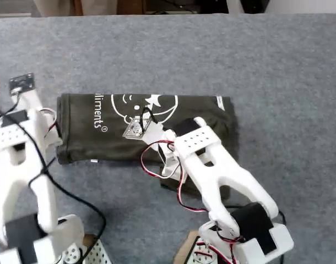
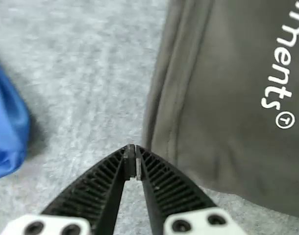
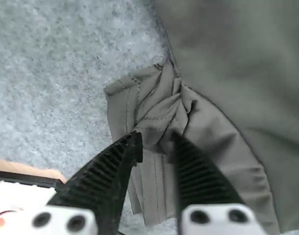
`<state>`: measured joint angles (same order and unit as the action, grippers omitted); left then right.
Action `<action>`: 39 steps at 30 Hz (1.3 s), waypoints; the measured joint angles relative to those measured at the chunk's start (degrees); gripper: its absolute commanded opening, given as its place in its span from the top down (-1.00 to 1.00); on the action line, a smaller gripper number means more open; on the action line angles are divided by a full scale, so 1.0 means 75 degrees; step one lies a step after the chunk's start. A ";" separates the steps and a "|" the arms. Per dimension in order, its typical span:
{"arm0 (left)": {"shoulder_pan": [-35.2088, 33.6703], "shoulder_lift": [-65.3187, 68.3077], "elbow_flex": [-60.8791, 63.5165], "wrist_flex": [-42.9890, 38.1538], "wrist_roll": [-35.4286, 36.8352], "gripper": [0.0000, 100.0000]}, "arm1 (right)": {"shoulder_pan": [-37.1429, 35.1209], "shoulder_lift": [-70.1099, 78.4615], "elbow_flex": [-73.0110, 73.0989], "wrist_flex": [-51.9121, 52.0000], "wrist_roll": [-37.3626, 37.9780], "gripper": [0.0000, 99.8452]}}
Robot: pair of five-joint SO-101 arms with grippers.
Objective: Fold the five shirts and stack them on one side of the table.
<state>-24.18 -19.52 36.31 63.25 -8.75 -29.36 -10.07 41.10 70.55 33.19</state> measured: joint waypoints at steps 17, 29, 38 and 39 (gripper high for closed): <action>-0.0223 -0.0410 0.0481 0.0000 0.0000 0.96 | 0.0199 0.0023 0.0879 -0.0961 -0.0152 0.73; -0.0223 -0.0410 0.0481 0.0000 0.0000 0.96 | 0.0633 -0.0035 0.0199 -0.0586 -0.0152 0.98; -0.0223 -0.0410 0.0481 -0.0023 0.0000 0.96 | 0.0961 -0.0035 -0.0117 -0.0645 -0.0094 0.99; -0.0223 -0.0410 0.0481 -0.0035 0.0000 0.96 | 0.0961 -0.0012 -0.0117 -0.0762 -0.0094 0.99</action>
<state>-25.85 -22.59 39.91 62.99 -8.75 -22.15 -10.15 40.22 64.84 32.48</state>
